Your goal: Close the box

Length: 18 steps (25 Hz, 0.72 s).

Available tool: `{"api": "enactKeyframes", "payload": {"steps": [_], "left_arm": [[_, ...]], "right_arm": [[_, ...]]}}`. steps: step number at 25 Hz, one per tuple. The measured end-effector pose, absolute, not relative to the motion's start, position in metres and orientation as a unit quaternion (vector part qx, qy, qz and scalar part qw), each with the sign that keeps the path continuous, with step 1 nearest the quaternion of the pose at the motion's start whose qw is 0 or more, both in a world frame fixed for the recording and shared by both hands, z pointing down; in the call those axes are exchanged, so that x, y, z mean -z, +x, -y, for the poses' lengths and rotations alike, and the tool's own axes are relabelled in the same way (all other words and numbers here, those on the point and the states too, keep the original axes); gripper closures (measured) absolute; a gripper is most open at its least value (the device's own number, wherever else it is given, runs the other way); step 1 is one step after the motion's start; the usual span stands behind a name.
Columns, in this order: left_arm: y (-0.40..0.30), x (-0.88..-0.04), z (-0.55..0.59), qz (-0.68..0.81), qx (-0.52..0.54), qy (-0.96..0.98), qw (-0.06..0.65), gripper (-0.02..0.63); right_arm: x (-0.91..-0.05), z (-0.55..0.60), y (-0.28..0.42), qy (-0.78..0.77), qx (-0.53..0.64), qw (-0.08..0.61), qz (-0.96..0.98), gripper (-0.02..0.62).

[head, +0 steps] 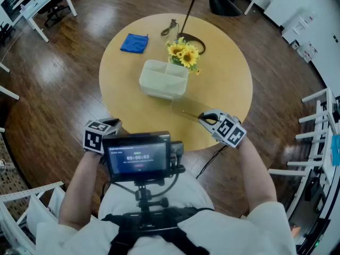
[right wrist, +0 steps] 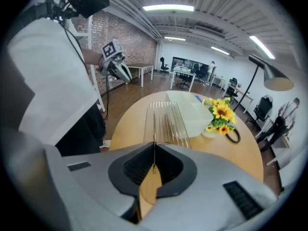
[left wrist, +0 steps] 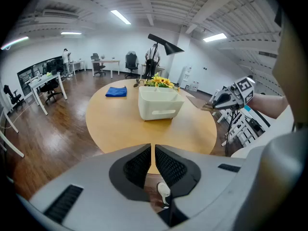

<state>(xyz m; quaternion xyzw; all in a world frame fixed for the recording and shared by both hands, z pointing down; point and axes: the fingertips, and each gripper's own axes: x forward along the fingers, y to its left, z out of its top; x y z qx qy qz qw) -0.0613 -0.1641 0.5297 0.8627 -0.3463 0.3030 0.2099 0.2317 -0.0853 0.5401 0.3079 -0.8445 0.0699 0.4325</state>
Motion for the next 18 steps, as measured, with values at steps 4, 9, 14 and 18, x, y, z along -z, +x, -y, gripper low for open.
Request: {"api": "enactKeyframes", "payload": {"steps": [4, 9, 14, 18], "left_arm": [[-0.067, -0.530, 0.155, 0.344, -0.308, 0.861, 0.211, 0.578], [-0.077, -0.526, 0.152, 0.362, -0.302, 0.856, 0.215, 0.578], [-0.092, -0.522, 0.156, 0.387, -0.292, 0.847, 0.217, 0.578], [-0.102, -0.522, 0.153, 0.402, -0.285, 0.842, 0.221, 0.578]], "right_arm": [[-0.512, 0.122, 0.204, 0.298, -0.058, 0.409, 0.860, 0.583], [-0.518, 0.181, 0.172, 0.261, -0.039, 0.429, 0.864, 0.583], [-0.547, 0.226, 0.156, 0.235, -0.058, 0.461, 0.854, 0.583], [-0.563, 0.244, 0.156, 0.230, -0.074, 0.477, 0.845, 0.583]]}}
